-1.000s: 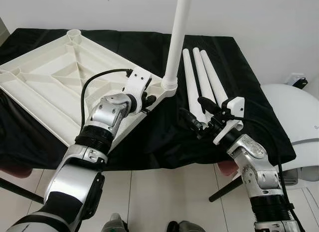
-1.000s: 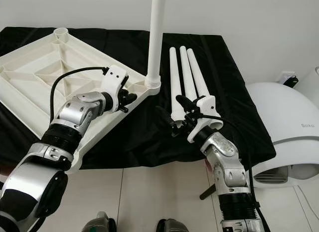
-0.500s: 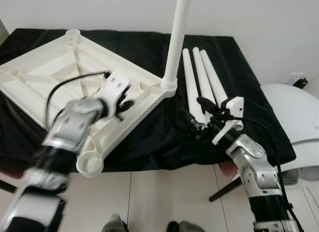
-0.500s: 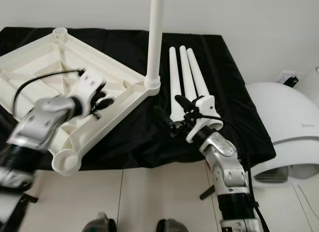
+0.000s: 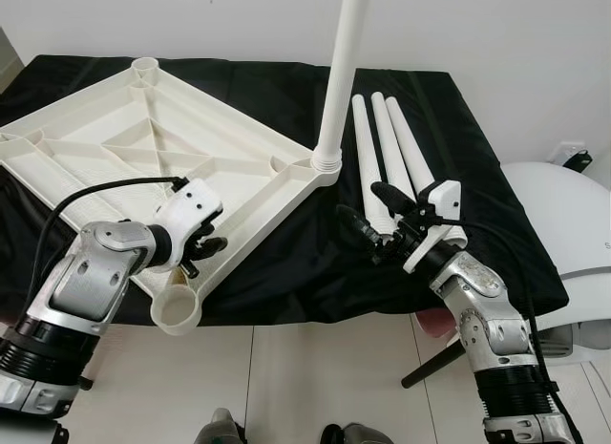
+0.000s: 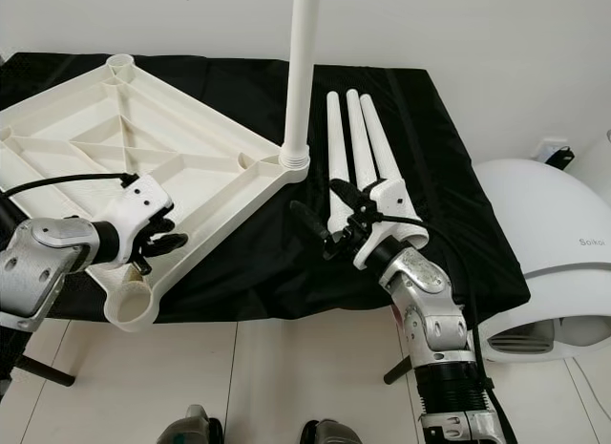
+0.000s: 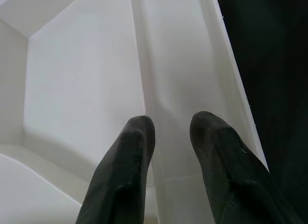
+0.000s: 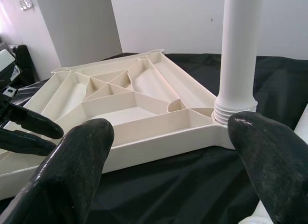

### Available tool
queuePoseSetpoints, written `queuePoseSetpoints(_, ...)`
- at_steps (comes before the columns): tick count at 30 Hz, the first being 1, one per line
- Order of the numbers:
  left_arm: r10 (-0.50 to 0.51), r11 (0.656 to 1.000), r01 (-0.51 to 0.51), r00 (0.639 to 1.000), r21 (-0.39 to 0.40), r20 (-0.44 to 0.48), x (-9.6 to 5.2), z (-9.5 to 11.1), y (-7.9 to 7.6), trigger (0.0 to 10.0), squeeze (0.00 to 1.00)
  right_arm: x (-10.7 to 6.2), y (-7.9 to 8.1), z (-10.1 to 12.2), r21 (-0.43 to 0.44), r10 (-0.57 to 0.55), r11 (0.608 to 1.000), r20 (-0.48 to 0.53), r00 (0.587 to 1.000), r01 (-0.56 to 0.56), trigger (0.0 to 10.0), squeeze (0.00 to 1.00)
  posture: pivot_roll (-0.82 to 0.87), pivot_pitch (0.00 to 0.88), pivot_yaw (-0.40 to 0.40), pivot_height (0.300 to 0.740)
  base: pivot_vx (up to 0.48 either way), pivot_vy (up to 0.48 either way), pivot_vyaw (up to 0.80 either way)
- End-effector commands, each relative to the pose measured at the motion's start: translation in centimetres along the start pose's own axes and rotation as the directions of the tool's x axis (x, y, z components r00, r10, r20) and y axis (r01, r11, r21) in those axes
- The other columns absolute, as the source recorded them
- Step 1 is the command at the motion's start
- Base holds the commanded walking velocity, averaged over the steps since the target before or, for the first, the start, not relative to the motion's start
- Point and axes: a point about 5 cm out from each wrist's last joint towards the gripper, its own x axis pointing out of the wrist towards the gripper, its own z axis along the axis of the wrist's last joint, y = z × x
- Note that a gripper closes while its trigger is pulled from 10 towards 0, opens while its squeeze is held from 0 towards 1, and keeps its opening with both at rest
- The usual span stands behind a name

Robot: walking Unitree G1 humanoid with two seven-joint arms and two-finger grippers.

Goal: Building children table

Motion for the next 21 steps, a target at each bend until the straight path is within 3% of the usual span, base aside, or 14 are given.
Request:
queuePoseSetpoints(1,0.043,0.999,-0.044,0.997,-0.022,-0.058,0.3,-1.1,-0.2,10.0,0.0,-0.2,0.0,0.0,-0.005,0.0,1.0,-0.004,1.0,0.0,10.0,0.0,0.01,0.053,-0.005,0.74,0.0,0.0,0.0)
queuePoseSetpoints(4,0.048,0.998,-0.05,0.995,-0.026,-0.083,0.5,-1.6,-0.4,10.0,0.0,-0.2,0.0,0.0,-0.005,-0.003,1.0,-0.004,1.0,0.003,10.0,0.0,0.01,0.054,-0.006,0.74,0.0,0.0,0.0)
queuePoseSetpoints(8,0.077,0.993,-0.089,0.987,-0.08,-0.142,2.1,-2.1,-0.6,10.0,0.0,-0.3,-0.5,0.3,-0.014,-0.013,1.0,-0.002,1.0,0.013,10.0,0.0,0.0,0.057,-0.01,0.74,0.0,0.0,0.0)
queuePoseSetpoints(16,0.138,0.969,-0.164,0.98,-0.186,-0.144,4.1,-1.2,0.2,10.0,0.0,-0.4,-0.7,0.7,-0.027,-0.023,0.999,0.004,1.0,0.023,10.0,0.0,-0.01,0.057,-0.009,0.74,0.0,0.0,0.0)
queuePoseSetpoints(21,0.152,0.962,-0.177,0.98,-0.206,-0.132,4.8,-0.7,0.6,10.0,0.0,-0.4,-0.7,0.8,-0.03,-0.026,0.999,0.006,1.0,0.026,10.0,0.0,-0.02,0.059,-0.003,0.74,0.0,0.0,0.0)
